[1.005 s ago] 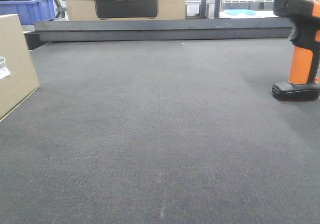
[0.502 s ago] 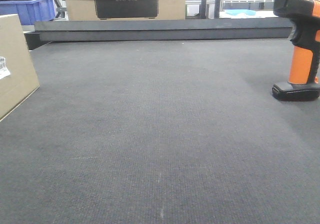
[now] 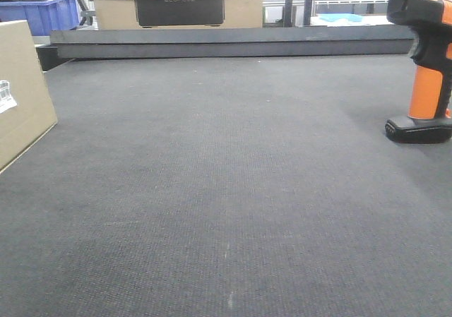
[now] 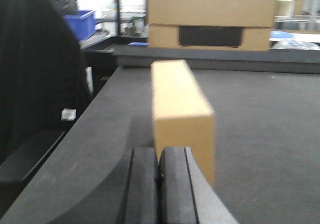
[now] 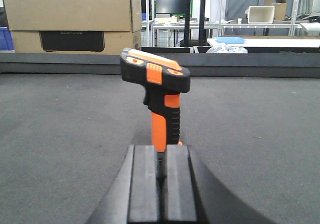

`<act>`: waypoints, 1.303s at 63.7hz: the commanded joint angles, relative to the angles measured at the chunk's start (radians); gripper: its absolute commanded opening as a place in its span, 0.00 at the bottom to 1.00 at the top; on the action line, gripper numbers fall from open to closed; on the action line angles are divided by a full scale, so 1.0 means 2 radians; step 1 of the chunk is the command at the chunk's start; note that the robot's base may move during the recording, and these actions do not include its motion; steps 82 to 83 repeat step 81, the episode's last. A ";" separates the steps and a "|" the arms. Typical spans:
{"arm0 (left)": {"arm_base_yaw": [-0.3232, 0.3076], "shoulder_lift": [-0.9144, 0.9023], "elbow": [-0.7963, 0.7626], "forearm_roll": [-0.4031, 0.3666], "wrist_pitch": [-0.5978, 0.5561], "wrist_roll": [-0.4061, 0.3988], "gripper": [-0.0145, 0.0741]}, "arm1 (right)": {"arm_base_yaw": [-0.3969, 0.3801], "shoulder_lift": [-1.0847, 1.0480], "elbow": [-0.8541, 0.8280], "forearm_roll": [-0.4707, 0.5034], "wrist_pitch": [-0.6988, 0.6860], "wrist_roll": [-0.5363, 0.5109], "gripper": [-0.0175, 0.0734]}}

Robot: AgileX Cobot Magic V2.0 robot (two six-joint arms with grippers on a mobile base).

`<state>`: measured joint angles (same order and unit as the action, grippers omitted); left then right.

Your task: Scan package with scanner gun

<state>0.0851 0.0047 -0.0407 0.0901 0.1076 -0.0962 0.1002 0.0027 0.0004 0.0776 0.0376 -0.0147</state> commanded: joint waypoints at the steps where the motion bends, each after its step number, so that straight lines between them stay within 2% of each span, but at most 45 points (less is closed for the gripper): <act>1: 0.012 -0.002 0.020 -0.011 -0.054 0.004 0.05 | 0.000 -0.001 0.000 -0.004 -0.008 -0.002 0.01; 6: 0.019 -0.002 0.020 -0.018 -0.064 0.004 0.05 | 0.000 -0.001 0.000 -0.004 -0.008 -0.002 0.01; 11: 0.020 -0.002 0.020 -0.021 -0.051 0.004 0.05 | 0.000 -0.001 0.000 -0.004 -0.008 -0.002 0.01; 27: -0.002 -0.002 0.020 -0.020 -0.051 0.004 0.05 | 0.000 -0.001 0.000 -0.004 -0.008 -0.002 0.01; 83: -0.002 -0.002 0.020 -0.019 -0.054 0.004 0.05 | 0.000 -0.001 0.000 -0.004 -0.008 -0.002 0.01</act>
